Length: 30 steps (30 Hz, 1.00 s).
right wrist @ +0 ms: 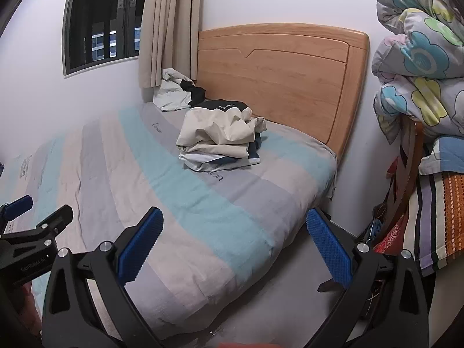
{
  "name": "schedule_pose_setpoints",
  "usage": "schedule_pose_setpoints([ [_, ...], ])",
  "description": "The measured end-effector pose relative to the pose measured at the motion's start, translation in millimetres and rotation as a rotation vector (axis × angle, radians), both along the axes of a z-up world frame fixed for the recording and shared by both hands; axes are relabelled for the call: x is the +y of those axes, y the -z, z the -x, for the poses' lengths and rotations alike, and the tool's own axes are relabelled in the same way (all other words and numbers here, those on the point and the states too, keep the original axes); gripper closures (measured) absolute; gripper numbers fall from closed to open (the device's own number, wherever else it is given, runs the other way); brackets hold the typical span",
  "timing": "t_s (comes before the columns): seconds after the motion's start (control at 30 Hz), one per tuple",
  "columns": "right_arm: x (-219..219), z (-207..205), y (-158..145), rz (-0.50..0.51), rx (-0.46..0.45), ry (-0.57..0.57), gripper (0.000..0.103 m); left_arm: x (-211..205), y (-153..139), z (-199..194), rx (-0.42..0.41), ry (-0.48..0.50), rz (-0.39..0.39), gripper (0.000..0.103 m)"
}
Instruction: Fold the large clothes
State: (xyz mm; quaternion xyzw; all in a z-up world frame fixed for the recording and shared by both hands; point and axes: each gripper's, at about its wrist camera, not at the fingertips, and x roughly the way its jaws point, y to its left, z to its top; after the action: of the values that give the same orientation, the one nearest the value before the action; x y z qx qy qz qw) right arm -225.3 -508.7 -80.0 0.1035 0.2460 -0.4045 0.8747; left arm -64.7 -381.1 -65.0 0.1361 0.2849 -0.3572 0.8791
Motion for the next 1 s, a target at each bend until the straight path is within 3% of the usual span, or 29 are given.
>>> schedule_pose_setpoints([
  [1.0,-11.2,-4.8,6.3,0.01,0.019,0.006,0.008,-18.1,13.2,-1.4,0.012,0.01,-0.012,0.006],
])
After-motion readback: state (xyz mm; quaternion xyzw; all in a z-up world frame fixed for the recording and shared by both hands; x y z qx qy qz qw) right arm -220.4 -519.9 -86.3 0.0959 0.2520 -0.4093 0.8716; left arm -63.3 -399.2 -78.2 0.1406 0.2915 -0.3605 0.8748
